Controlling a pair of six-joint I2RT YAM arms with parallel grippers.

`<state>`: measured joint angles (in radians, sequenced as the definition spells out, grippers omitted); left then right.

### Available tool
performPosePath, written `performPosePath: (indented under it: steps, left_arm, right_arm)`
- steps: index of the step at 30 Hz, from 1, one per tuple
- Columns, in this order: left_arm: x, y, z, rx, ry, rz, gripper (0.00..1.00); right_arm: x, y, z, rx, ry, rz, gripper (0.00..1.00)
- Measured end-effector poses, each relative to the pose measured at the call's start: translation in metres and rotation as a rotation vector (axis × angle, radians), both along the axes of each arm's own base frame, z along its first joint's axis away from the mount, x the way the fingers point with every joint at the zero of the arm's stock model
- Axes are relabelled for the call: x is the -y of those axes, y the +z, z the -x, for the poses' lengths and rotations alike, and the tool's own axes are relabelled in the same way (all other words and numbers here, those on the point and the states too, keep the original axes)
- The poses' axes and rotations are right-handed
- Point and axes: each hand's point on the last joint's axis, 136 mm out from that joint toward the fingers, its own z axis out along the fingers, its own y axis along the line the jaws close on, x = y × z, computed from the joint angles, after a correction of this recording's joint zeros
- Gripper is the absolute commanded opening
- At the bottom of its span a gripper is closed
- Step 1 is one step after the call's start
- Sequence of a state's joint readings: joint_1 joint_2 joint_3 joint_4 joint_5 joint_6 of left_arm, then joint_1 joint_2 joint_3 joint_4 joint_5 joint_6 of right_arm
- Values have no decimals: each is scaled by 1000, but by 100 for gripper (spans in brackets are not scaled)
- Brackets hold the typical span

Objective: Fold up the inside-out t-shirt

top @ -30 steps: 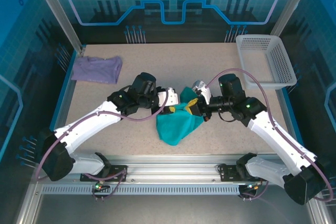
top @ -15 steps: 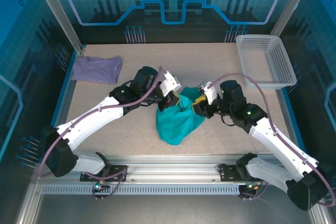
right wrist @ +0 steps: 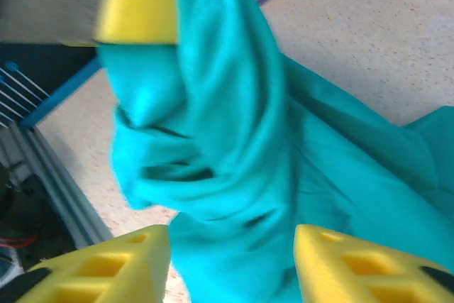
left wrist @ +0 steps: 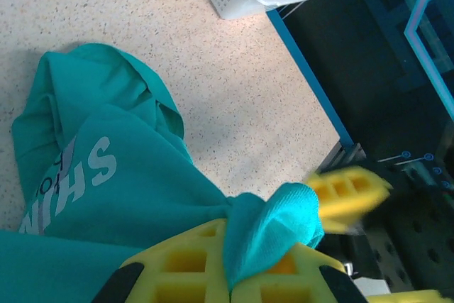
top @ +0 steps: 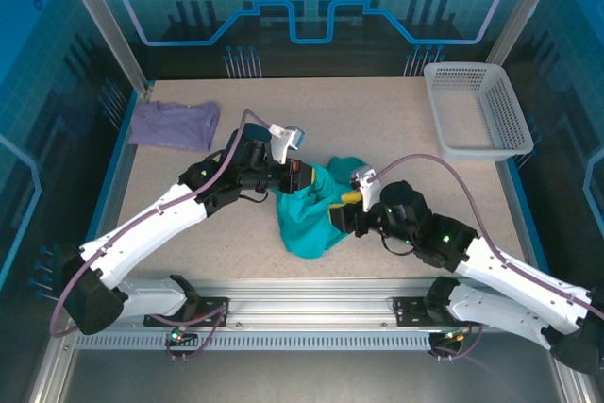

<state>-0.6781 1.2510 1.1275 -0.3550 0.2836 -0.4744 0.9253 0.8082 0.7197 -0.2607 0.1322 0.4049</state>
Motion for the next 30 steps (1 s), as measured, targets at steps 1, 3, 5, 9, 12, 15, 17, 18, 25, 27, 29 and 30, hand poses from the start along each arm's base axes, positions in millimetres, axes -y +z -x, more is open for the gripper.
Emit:
performPosePath:
  steps: [1, 3, 5, 9, 12, 15, 17, 18, 25, 27, 29, 30]
  left_arm:
    - [0, -1, 0, -7, 4, 1, 0]
    - [-1, -2, 1, -25, 15, 3, 0]
    - [-1, -3, 1, -30, 18, 4, 0]
    - [-3, -3, 3, -40, 25, 10, 0]
    - [-5, -2, 6, -41, 23, 12, 0]
    - [-6, 2, 11, -37, 11, 24, 0]
    - [-6, 5, 15, -40, -3, 34, 0]
    - [-6, 6, 16, -40, -12, 40, 0]
    - [1, 11, 25, -60, -72, 79, 0]
    - [1, 13, 26, -60, -77, 86, 0]
    - [2, 13, 26, -61, -82, 91, 0]
    - [2, 13, 26, -61, -82, 91, 0]
  right_arm:
    - [-4, 5, 5, 22, 24, -6, 37]
    - [-15, 14, 15, 64, 83, -16, 33]
    - [-30, 18, 19, 72, 142, -16, 30]
    - [-60, 13, 10, 61, 202, 10, 28]
    - [-60, 3, -2, 31, 197, 12, 25]
    - [-41, 3, -28, 28, 130, -38, 24]
    - [-29, 0, -38, 23, 102, -62, 25]
    - [-24, -2, -40, 20, 96, -73, 26]
    - [-31, 9, -28, 25, 215, -172, 29]
    - [-34, 16, -24, 38, 250, -199, 29]
    - [-37, 19, -21, 46, 271, -218, 29]
    - [-37, 19, -20, 44, 279, -224, 28]
